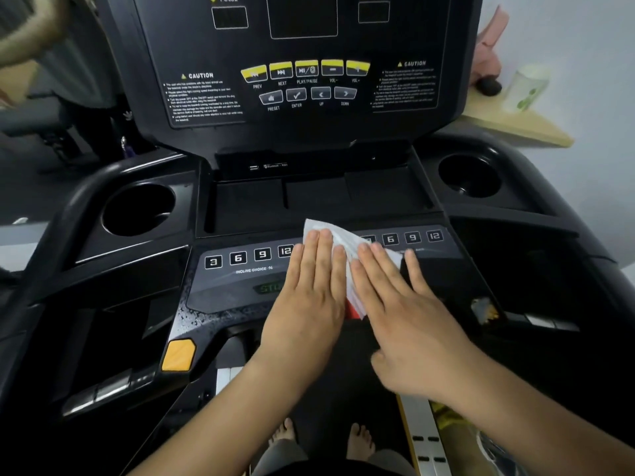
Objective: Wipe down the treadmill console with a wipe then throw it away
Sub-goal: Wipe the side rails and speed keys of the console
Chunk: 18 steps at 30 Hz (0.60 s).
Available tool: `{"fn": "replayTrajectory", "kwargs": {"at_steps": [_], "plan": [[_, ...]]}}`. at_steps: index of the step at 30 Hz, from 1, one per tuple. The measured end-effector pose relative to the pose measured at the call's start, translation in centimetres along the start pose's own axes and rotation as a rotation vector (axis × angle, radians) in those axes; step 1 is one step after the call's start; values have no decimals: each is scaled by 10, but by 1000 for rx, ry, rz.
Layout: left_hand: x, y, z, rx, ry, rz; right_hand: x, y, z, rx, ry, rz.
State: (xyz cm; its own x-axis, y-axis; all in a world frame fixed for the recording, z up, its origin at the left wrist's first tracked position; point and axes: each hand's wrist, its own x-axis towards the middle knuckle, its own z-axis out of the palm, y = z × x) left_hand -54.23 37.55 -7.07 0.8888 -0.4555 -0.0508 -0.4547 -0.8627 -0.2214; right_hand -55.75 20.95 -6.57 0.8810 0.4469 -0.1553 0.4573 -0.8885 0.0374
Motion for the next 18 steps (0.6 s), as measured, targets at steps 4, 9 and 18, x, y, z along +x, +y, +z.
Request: {"fn": "replayTrajectory", "kwargs": {"at_steps": [4,9,18], "plan": [[2,-3,-12,-13,-74,29,10,2,-2,-11,12,27],[4,-2,-13,22,-103,25,33,-5,-14,15,34,91],[29,33,-13,-17,1,68,-5,48,0,-49,-25,149]]}}
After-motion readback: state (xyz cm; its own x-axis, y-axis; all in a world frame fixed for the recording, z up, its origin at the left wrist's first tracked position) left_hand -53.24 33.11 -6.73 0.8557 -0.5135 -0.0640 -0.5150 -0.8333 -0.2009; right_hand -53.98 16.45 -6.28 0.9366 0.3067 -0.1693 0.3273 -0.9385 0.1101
